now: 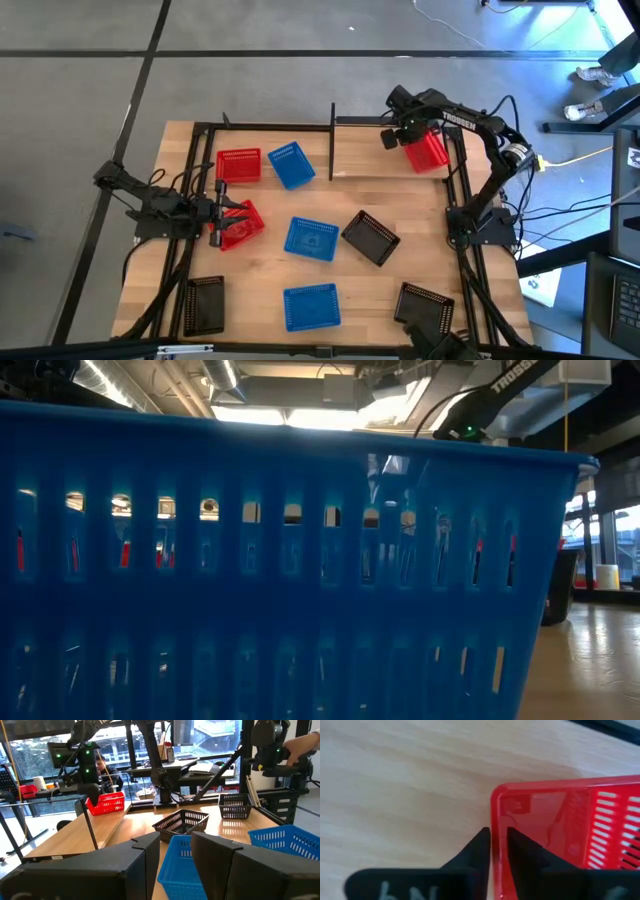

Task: Stack baskets on shelf by color
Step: Put the bottom right red bin on the shelf, then put the middle blue bin on the shelf

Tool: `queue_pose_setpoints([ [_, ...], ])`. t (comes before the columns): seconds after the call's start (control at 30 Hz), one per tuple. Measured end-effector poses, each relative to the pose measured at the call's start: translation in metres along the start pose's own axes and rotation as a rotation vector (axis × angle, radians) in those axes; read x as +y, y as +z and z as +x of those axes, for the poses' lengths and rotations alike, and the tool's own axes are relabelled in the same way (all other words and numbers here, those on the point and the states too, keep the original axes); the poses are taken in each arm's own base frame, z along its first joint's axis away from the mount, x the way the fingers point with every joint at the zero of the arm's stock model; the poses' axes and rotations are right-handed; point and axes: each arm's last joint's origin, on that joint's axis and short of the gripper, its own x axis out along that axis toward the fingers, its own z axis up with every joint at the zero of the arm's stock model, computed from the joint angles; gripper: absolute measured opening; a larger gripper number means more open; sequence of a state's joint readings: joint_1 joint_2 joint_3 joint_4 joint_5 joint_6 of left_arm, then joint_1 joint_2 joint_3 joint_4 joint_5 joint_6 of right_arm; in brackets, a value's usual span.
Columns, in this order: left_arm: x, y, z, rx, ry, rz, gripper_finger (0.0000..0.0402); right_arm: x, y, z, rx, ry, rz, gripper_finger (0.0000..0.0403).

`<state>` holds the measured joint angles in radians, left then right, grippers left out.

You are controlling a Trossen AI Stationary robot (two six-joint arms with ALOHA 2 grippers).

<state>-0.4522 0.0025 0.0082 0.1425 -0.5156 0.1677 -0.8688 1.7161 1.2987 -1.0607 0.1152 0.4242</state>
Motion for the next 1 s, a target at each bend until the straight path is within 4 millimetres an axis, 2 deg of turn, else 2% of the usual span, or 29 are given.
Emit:
queue_pose_setpoints([
  [0.1, 0.000, 0.000, 0.000, 0.000, 0.000, 0.000, 0.0103, -0.003, 0.001, -0.004, -0.055, -0.080, 0.042, 0.0079],
  [0.23, 0.000, 0.000, 0.000, 0.001, 0.000, 0.000, 0.0103, -0.009, -0.004, -0.021, -0.133, -0.110, 0.059, 0.0082],
  [0.37, 0.000, 0.000, 0.000, 0.000, 0.000, 0.000, 0.0103, -0.014, -0.014, -0.046, -0.182, -0.033, 0.094, 0.0082],
  [0.53, 0.000, 0.000, 0.000, 0.000, 0.000, 0.000, 0.0103, -0.012, -0.038, -0.085, -0.258, 0.154, 0.071, 0.0083],
  [0.67, 0.000, 0.000, 0.000, 0.000, 0.000, 0.000, 0.0103, -0.001, -0.065, -0.122, -0.403, 0.303, -0.140, 0.0083],
  [0.83, 0.000, 0.000, 0.000, 0.000, 0.000, 0.000, 0.0103, 0.013, -0.110, -0.161, -0.544, 0.519, -0.444, 0.0083],
  [1.0, 0.000, 0.000, 0.000, 0.000, 0.000, 0.000, 0.0103, 0.020, -0.143, -0.188, -0.666, 0.663, -0.595, 0.0083],
])
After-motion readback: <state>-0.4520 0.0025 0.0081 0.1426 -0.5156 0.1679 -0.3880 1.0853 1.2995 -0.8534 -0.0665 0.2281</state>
